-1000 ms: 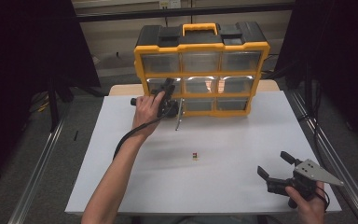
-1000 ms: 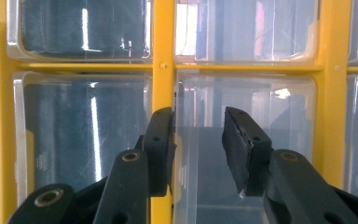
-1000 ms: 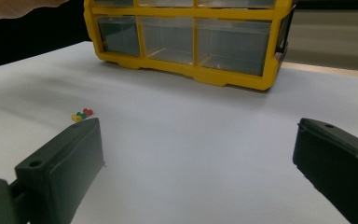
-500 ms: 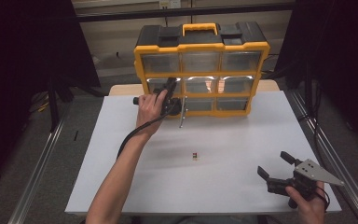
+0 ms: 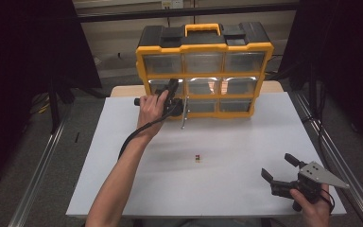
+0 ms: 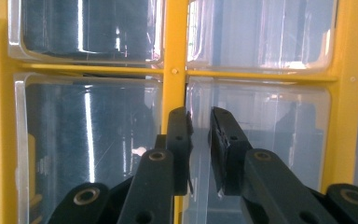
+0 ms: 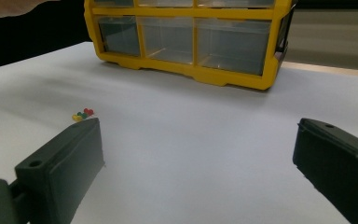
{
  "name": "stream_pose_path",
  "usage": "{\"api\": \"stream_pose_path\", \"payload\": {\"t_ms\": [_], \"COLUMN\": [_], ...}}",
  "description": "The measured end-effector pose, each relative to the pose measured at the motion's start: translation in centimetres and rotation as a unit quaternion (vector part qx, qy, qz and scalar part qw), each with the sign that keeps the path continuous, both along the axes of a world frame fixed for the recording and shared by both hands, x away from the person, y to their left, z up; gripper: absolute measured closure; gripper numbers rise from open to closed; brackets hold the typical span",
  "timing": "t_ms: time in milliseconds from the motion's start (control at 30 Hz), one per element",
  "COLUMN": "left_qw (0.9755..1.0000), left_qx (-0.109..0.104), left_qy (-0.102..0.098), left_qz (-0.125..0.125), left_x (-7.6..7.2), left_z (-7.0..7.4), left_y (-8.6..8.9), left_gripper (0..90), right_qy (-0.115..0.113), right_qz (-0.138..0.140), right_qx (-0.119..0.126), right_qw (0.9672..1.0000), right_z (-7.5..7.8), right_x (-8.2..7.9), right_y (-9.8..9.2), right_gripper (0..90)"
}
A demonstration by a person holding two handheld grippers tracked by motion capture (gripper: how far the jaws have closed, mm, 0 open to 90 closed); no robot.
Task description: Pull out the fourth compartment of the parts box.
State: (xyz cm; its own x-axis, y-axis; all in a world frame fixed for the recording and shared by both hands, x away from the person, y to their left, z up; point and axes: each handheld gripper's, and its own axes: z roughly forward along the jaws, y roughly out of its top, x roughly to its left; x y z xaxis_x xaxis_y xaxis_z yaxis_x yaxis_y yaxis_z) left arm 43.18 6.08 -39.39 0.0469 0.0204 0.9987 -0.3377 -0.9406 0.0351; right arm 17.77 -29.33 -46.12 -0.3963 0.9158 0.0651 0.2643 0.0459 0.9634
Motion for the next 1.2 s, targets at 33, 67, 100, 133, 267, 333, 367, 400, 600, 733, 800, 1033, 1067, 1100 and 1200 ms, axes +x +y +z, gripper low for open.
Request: {"api": "stream_pose_path", "payload": {"t_ms": [33,67,100,133,267,333,367,400,600,733,800,1033,1067,1100,1200], "left_qw": [1.0000,1.0000,1.0000,1.0000,1.0000,1.0000,1.0000,1.0000,1.0000,1.0000,0.9999,0.9999,0.9999,0.9998,0.9998], "left_qx": [-0.003,-0.001,-0.001,0.002,0.005,0.005,0.005,-0.005,0.003,0.001,0.005,0.006,0.007,0.007,0.008], "left_qy": [-0.004,0.001,0.001,-0.004,0.001,-0.004,-0.004,0.000,-0.003,-0.008,-0.006,-0.010,-0.011,-0.016,-0.015], "left_qz": [-0.008,-0.002,-0.002,-0.004,-0.003,-0.005,-0.005,-0.002,0.000,-0.001,-0.009,-0.012,-0.011,-0.008,-0.011], "left_x": [0.1,0.0,0.0,-0.1,-0.1,-0.2,-0.2,-0.2,-0.4,-0.7,-0.7,-1.1,-1.2,-1.3,-1.3], "left_z": [0.0,0.0,0.0,0.1,0.1,0.2,0.2,0.2,0.3,0.2,0.2,0.1,0.1,0.1,0.0], "left_y": [0.1,0.1,0.1,0.1,0.2,0.1,0.1,0.1,0.1,0.3,0.3,0.6,0.6,0.6,0.5], "left_gripper": [78.9,78.9,79.0,79.0,79.1,79.1,79.2,79.3,79.6,79.6,79.6,79.8,79.8,79.8,80.0], "right_qy": [0.000,-0.001,-0.001,-0.001,0.000,-0.002,-0.001,-0.002,-0.001,-0.002,-0.002,-0.002,-0.003,-0.001,-0.002], "right_qz": [0.001,0.001,0.001,-0.001,-0.001,-0.003,-0.002,-0.003,-0.001,-0.002,-0.002,-0.001,-0.002,-0.001,-0.002], "right_qx": [0.000,-0.001,-0.001,-0.002,0.000,0.000,0.000,-0.001,-0.002,-0.002,-0.001,0.000,-0.002,0.001,-0.002], "right_qw": [1.0000,1.0000,1.0000,1.0000,1.0000,1.0000,1.0000,1.0000,1.0000,1.0000,1.0000,1.0000,1.0000,1.0000,1.0000], "right_z": [0.0,0.0,0.0,0.0,0.0,0.0,0.0,0.0,0.0,0.0,0.0,0.0,0.0,0.0,0.0], "right_x": [0.0,0.0,0.0,0.0,0.0,0.0,0.0,0.0,0.0,0.0,0.0,0.0,0.0,0.0,0.0], "right_y": [0.0,0.0,0.0,0.0,0.0,0.0,0.0,0.0,0.0,0.0,0.0,0.0,0.0,0.0,0.0], "right_gripper": [1.4,1.4,1.4,1.4,1.4,1.4,1.4,1.4,1.4,1.4,1.4,1.4,1.4,1.4,1.4]}}
